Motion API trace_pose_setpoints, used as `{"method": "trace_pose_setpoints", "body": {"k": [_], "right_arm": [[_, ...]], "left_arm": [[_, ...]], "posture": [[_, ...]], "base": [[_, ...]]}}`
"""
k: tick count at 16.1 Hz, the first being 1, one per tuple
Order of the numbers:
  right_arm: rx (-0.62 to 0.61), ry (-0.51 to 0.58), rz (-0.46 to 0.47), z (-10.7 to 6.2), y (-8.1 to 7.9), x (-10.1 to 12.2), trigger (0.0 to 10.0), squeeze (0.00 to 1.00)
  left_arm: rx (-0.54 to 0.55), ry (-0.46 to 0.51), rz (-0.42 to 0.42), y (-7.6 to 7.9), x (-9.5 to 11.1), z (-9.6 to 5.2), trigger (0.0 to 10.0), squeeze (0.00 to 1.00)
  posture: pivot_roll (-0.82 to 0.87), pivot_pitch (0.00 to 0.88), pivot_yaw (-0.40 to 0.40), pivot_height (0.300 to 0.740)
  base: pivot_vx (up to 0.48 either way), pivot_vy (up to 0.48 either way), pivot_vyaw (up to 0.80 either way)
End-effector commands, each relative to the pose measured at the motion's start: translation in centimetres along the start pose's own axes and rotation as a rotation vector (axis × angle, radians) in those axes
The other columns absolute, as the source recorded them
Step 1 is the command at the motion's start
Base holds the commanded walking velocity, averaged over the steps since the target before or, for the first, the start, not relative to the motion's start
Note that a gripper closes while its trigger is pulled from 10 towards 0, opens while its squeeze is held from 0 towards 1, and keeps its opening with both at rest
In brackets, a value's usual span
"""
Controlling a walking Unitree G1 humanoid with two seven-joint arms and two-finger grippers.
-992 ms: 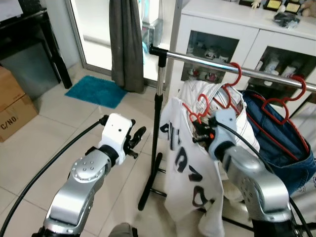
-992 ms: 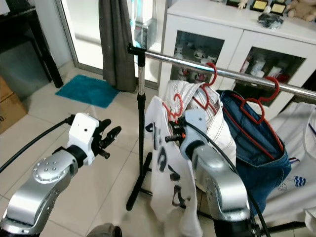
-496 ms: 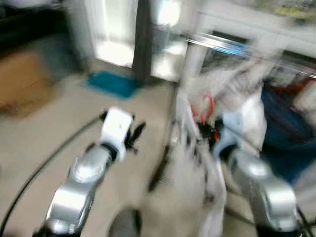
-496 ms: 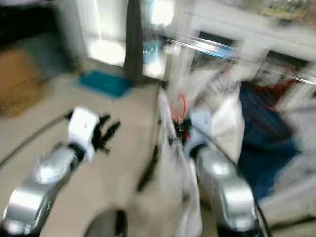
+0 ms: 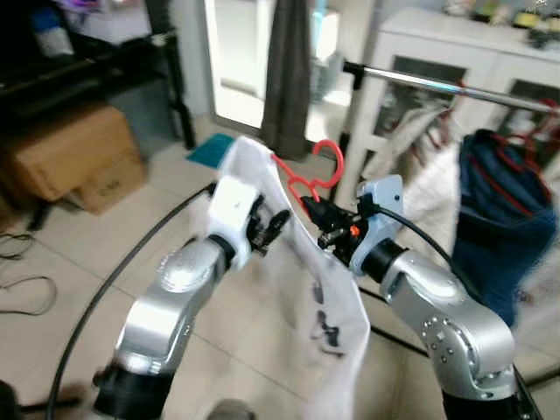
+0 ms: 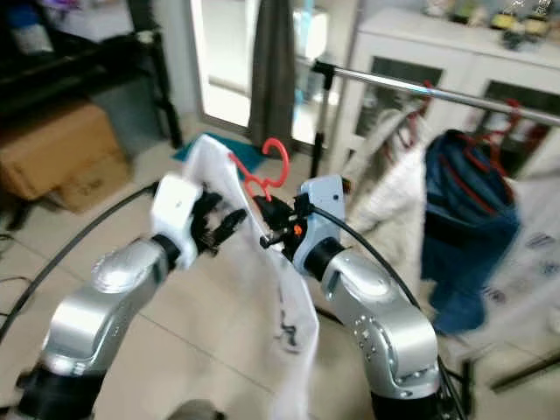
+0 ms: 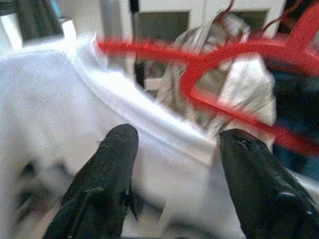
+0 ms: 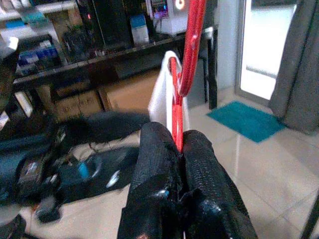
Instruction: Hang hanger
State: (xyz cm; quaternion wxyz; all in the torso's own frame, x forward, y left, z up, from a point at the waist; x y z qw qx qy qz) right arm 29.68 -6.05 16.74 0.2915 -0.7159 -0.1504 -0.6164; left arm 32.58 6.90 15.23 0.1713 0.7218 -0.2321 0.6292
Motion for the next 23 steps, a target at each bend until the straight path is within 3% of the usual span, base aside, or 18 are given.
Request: {"method": "trace_pose_setpoints", "body": {"k": [1,2,4,6,7,8,9,10,16,23], "right_arm": [[0.04,0.046,-0.021,0.1,-0.6,1.4,0.0,0.0],[0.053,0.049,-0.024,0.1,-0.8,1.5,0.0,0.0],[0.089,0.056,-0.027,0.1,-1.1,1.9,0.0,0.0],[0.096,0.059,-0.024,0.1,-1.2,1.9,0.0,0.0],[0.105,0.06,-0.021,0.1,-1.3,2.0,0.0,0.0],[0.116,0.062,-0.019,0.1,-1.4,2.0,0.0,0.0],[0.124,0.064,-0.018,0.0,-1.5,2.1,0.0,0.0],[0.127,0.065,-0.017,0.0,-1.5,2.1,0.0,0.0],[0.107,0.075,0.0,0.0,-1.0,2.1,0.0,0.0],[0.114,0.099,0.034,-0.1,-0.8,2.6,0.0,0.0]], "left_arm": [[-0.013,-0.038,-0.006,0.1,-0.7,0.3,10.0,0.38],[-0.009,-0.042,-0.014,0.1,-0.7,0.4,10.0,0.0],[0.014,-0.037,-0.063,-0.2,-0.5,0.9,10.0,0.0],[0.031,-0.051,-0.062,-0.6,-0.7,1.1,10.0,0.0],[0.034,-0.049,-0.069,-0.8,-0.6,1.2,8.3,0.0],[0.035,-0.043,-0.076,-1.0,-0.5,1.4,4.0,0.0],[0.036,-0.039,-0.08,-1.1,-0.4,1.4,2.4,0.0],[0.037,-0.038,-0.081,-1.2,-0.3,1.5,0.0,0.0],[0.053,-0.041,-0.085,-1.3,-0.4,1.4,0.0,0.0],[0.086,-0.025,-0.087,-2.6,-0.5,1.3,0.0,0.0]], "posture": [[0.12,0.0,-0.048,0.74],[0.12,0.0,-0.049,0.74],[0.12,0.0,-0.054,0.74],[0.12,0.0,-0.056,0.74],[0.12,0.0,-0.055,0.74],[0.12,0.0,-0.054,0.74],[0.12,0.0,-0.053,0.74],[0.12,0.0,-0.052,0.74],[0.12,0.0,-0.045,0.74],[0.12,0.0,-0.044,0.74]], "base": [[0.0,0.0,0.0],[0.0,0.0,0.0],[0.0,0.0,0.0],[0.0,0.0,0.0],[0.0,0.0,0.0],[0.0,0.0,0.0],[0.0,0.0,0.0],[0.0,0.0,0.0],[0.0,0.0,0.0],[0.0,0.0,0.0]]}}
Point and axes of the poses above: a point about 5 cm out from each wrist's last joint towards the gripper, its own z axis pointing out of the wrist towards the gripper, its own x axis along the axis of the wrist's last joint, y = z × x, the point moved 5 cm from there along z, pointing out of the wrist towards the gripper
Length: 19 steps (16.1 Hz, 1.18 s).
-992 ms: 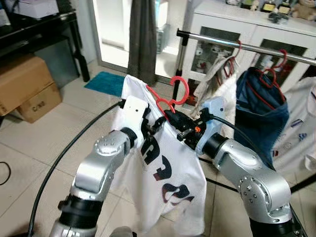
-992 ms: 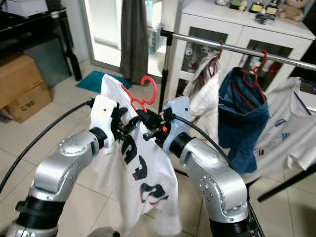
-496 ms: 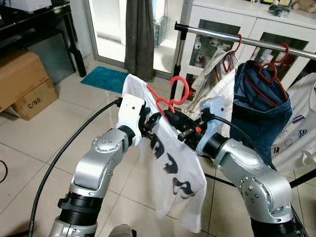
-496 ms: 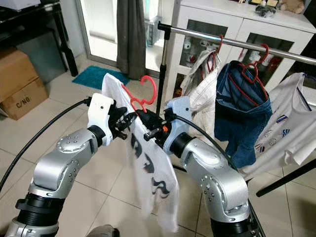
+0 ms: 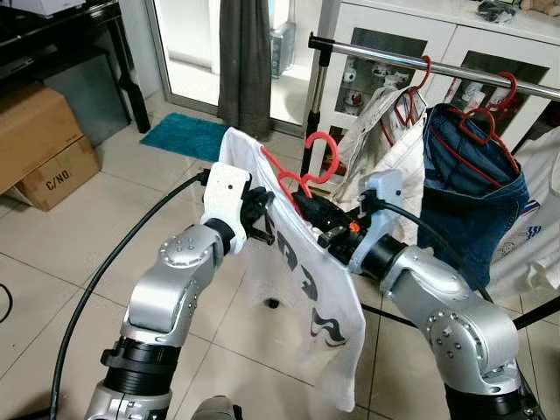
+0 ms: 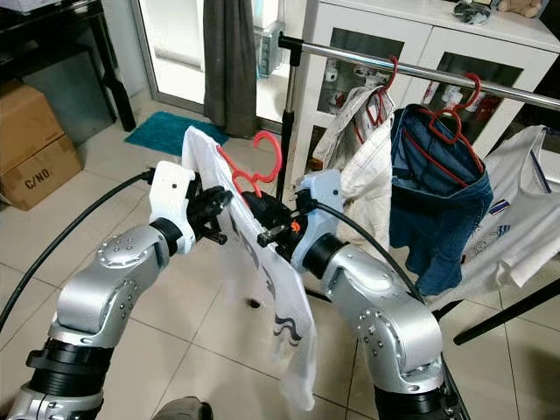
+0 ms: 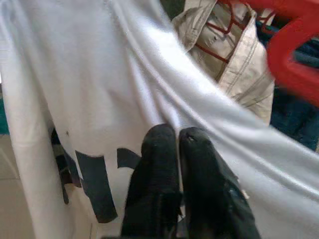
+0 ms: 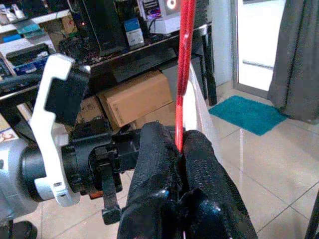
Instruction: Hang hanger
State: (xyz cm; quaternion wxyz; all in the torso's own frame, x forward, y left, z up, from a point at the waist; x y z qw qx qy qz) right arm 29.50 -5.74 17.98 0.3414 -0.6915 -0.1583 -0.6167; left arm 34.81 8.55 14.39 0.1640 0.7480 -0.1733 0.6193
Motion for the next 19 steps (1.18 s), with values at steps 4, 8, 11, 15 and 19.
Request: {"method": "trace_pose_setpoints", "body": {"k": [4,8,11,15,19], "right_arm": [[0.017,0.064,-0.003,0.0,-0.2,1.6,0.0,0.0],[-0.005,0.064,0.01,-0.2,0.3,1.5,0.0,0.0],[-0.067,0.051,0.021,-0.2,1.5,1.1,0.0,0.0],[-0.091,0.052,0.028,-0.1,2.0,1.0,0.0,0.0],[-0.092,0.045,-0.054,0.4,2.0,1.3,0.0,0.0]], "left_arm": [[-0.018,0.037,-0.015,-0.3,0.7,0.3,0.0,0.0],[-0.03,0.086,-0.032,-0.4,1.3,-0.2,0.0,0.0],[-0.002,0.13,-0.035,-0.9,1.8,-1.7,0.0,0.0],[0.077,0.169,-0.052,-2.3,2.2,-3.3,0.0,0.0],[-0.145,0.183,-0.273,1.6,2.5,-2.7,10.0,0.0]], "posture": [[0.12,0.0,-0.041,0.74],[0.12,0.0,-0.039,0.74],[0.13,0.0,-0.041,0.74],[0.13,0.0,-0.044,0.74],[0.14,0.0,-0.06,0.74]], "base": [[0.0,0.0,0.0],[0.0,0.0,0.0],[0.0,0.0,0.0],[0.0,0.0,0.0],[0.0,0.0,0.0]]}}
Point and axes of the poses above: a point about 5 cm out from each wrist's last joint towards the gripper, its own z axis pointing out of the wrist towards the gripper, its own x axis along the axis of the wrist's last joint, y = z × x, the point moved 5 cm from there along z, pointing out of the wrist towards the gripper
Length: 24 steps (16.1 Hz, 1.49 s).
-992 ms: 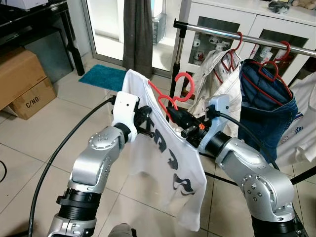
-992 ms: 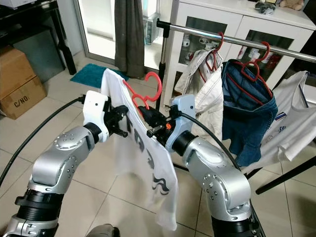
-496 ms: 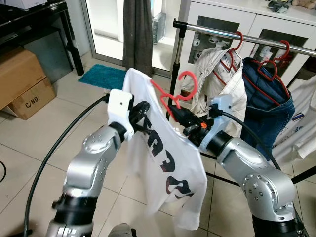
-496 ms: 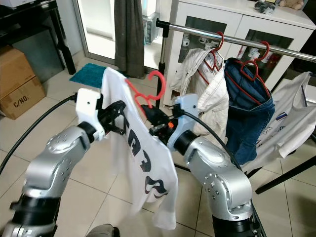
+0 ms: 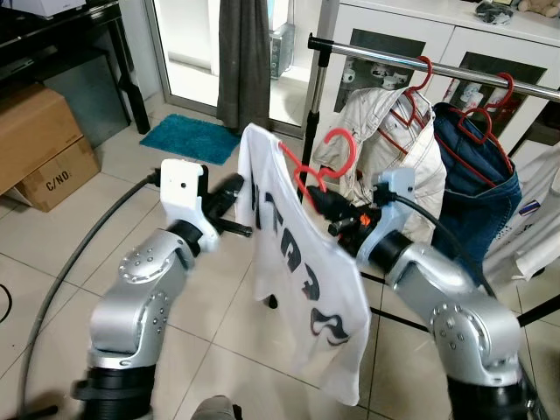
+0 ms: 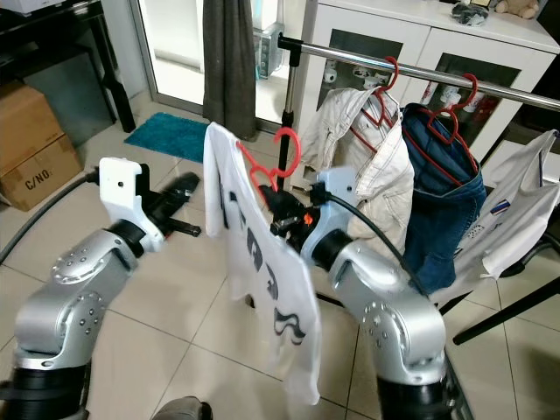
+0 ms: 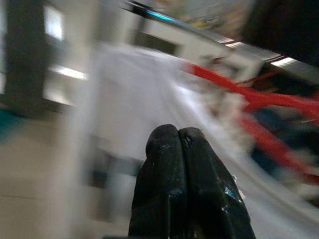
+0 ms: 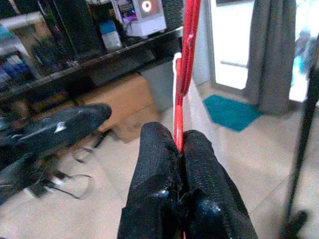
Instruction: Hang hanger
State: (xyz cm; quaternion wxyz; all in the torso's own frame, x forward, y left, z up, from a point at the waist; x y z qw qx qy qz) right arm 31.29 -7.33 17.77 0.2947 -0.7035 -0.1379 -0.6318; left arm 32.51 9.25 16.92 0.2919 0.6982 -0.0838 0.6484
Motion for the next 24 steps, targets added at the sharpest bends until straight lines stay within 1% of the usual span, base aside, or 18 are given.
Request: {"method": "trace_pose_setpoints", "body": {"k": [1,2,3,4,5,6,7,8,10,12,13,14,15,17,18,19,20,24], "right_arm": [[0.013,0.041,-0.072,0.4,-0.5,1.1,0.0,0.0],[0.017,0.047,-0.087,0.5,-0.7,1.2,0.0,0.0],[0.025,0.06,-0.127,0.6,-1.0,1.6,0.0,0.0],[0.029,0.064,-0.141,0.6,-1.1,1.8,0.0,0.0],[0.031,0.07,-0.16,0.6,-1.3,1.9,0.0,0.0],[0.042,0.087,-0.213,0.5,-1.7,2.4,0.0,0.0],[0.048,0.091,-0.239,0.4,-1.8,2.5,0.0,0.0],[0.066,0.089,-0.288,0.4,-2.2,2.6,0.0,0.0],[0.077,0.089,-0.307,0.3,-2.5,2.5,0.0,0.0],[0.082,0.094,-0.316,0.3,-2.8,2.5,0.0,0.0],[0.084,0.094,-0.316,0.3,-2.8,2.5,0.0,0.0],[0.086,0.094,-0.316,0.3,-2.9,2.5,0.0,0.0],[0.094,0.093,-0.321,0.3,-3.0,2.4,0.0,0.0],[0.096,0.093,-0.323,0.3,-3.1,2.4,0.0,0.0],[0.099,0.096,-0.32,0.3,-3.1,2.4,0.0,0.0],[0.102,0.099,-0.317,0.3,-3.2,2.4,0.0,0.0],[0.102,0.1,-0.316,0.3,-3.3,2.4,0.0,0.0],[0.085,0.103,-0.312,0.2,-3.0,2.4,0.0,0.0]], "left_arm": [[-0.098,-0.013,-0.085,1.8,-0.2,0.4,10.0,0.45],[-0.123,-0.017,-0.143,2.2,-0.4,0.4,10.0,1.0],[-0.132,-0.028,-0.228,2.4,-0.7,0.5,10.0,1.0],[-0.117,-0.033,-0.259,2.2,-0.8,0.6,10.0,1.0],[-0.071,-0.03,-0.292,1.4,-0.9,0.9,10.0,1.0],[-0.072,0.006,-0.386,0.7,-0.3,1.2,10.0,1.0],[-0.082,0.02,-0.409,0.6,-0.1,1.2,10.0,1.0],[-0.123,0.025,-0.415,0.9,0.4,1.2,10.0,1.0],[-0.155,0.006,-0.392,1.3,0.5,1.1,10.0,1.0],[-0.171,-0.046,-0.298,1.6,-0.1,1.0,10.0,1.0],[-0.166,-0.062,-0.254,1.7,-0.3,1.1,10.0,0.47],[-0.163,-0.072,-0.227,1.7,-0.4,1.1,10.0,0.47],[-0.14,-0.087,-0.193,1.4,-0.5,1.2,10.0,0.0],[-0.137,-0.09,-0.19,1.3,-0.4,1.3,10.0,0.0],[-0.083,-0.106,-0.195,0.4,-0.8,1.5,10.0,0.0],[-0.034,-0.116,-0.204,-0.6,-1.1,1.6,0.0,0.0],[-0.028,-0.117,-0.203,-0.8,-1.1,1.6,0.0,0.0],[-0.069,-0.103,-0.202,-0.1,-0.8,1.5,0.0,0.0]], "posture": [[0.14,0.0,-0.06,0.74],[0.14,0.0,-0.06,0.74],[0.12,0.0,-0.055,0.74],[0.12,0.0,-0.055,0.74],[0.12,0.0,-0.055,0.74],[0.11,0.0,-0.055,0.74],[0.11,0.0,-0.055,0.74],[0.11,0.0,-0.052,0.74],[0.1,0.0,-0.047,0.74],[0.11,0.0,-0.048,0.74],[0.11,0.0,-0.047,0.74],[0.11,0.0,-0.047,0.74],[0.11,0.0,-0.046,0.74],[0.11,0.0,-0.046,0.74],[0.11,0.0,-0.043,0.74],[0.11,0.0,-0.041,0.74],[0.11,0.0,-0.04,0.74],[0.11,0.0,-0.034,0.74]], "base": [[0.0,0.0,0.0],[0.0,0.0,0.0],[0.0,0.0,0.0],[0.0,0.0,0.0],[0.0,0.0,0.0],[0.0,0.0,0.0],[0.0,0.0,0.0],[0.0,0.0,0.0],[0.0,0.0,0.0],[0.0,0.0,0.0],[0.0,0.0,0.0],[0.0,0.0,0.0],[0.0,0.0,0.0],[0.0,0.0,0.0],[0.0,0.0,0.0],[0.0,0.0,0.0],[0.0,0.0,0.0],[0.0,0.0,0.0]]}}
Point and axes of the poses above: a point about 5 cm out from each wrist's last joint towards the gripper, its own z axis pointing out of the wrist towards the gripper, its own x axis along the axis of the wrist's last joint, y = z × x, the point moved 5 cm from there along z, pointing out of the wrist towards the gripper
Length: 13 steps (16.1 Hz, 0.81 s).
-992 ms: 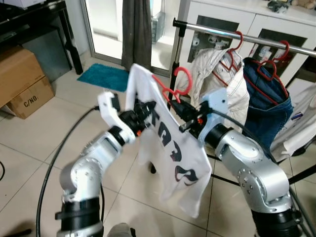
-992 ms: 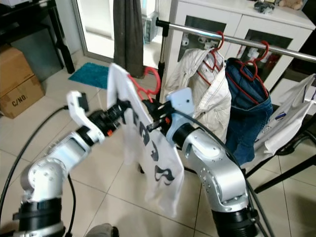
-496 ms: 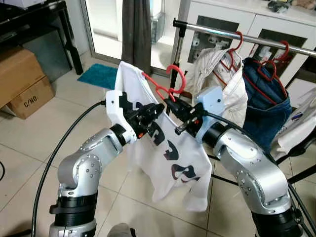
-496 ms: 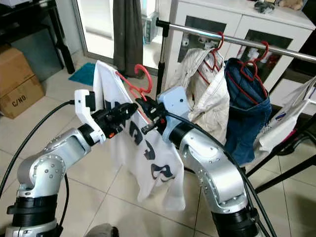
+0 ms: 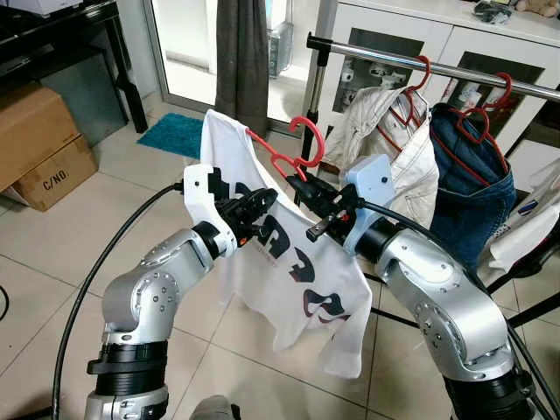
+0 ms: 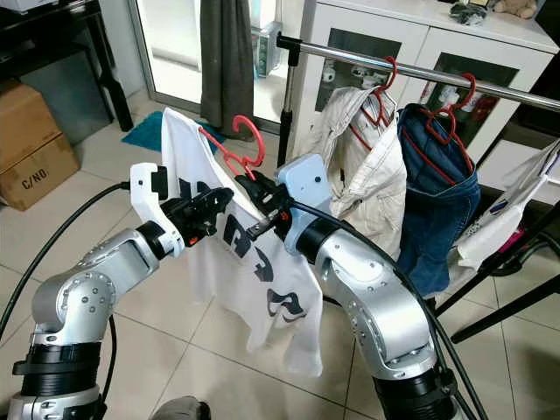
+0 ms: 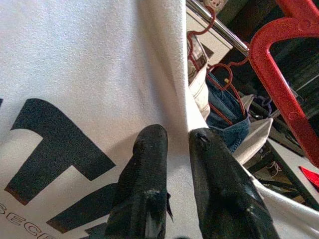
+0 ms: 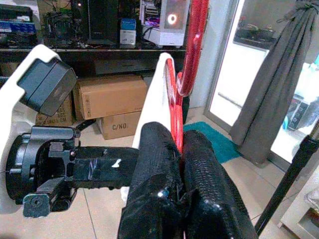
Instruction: Hang hanger
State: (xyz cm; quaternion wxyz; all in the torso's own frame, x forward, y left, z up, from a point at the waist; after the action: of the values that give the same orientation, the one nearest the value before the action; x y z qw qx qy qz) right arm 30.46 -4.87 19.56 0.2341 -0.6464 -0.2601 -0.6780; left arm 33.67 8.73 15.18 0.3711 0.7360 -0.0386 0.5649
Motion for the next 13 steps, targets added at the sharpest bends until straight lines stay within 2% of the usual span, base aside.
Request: {"method": "trace_pose_setpoints", "body": {"k": [1,4,11,13], "right_arm": [[-0.015,0.051,-0.021,-0.4,0.2,1.2,0.0,0.0],[-0.018,0.051,-0.016,-0.4,0.2,1.1,0.0,0.0],[-0.022,0.053,-0.019,-0.4,0.3,1.2,0.0,0.0],[-0.031,0.042,-0.022,-0.4,0.5,1.0,0.0,0.0]], "left_arm": [[-0.033,0.022,0.021,0.9,0.6,0.2,0.0,0.0],[-0.036,0.021,0.019,1.1,0.4,0.1,0.0,0.0],[-0.068,0.037,0.051,1.3,1.1,0.3,0.0,0.0],[-0.043,0.065,0.059,1.1,1.4,0.2,0.0,0.0]], "posture": [[0.11,0.0,-0.033,0.74],[0.11,0.0,-0.032,0.74],[0.11,0.0,-0.025,0.74],[0.11,0.0,-0.025,0.74]], "base": [[0.0,0.0,0.0],[0.0,0.0,0.0],[0.0,0.0,0.0],[0.0,0.0,0.0]]}}
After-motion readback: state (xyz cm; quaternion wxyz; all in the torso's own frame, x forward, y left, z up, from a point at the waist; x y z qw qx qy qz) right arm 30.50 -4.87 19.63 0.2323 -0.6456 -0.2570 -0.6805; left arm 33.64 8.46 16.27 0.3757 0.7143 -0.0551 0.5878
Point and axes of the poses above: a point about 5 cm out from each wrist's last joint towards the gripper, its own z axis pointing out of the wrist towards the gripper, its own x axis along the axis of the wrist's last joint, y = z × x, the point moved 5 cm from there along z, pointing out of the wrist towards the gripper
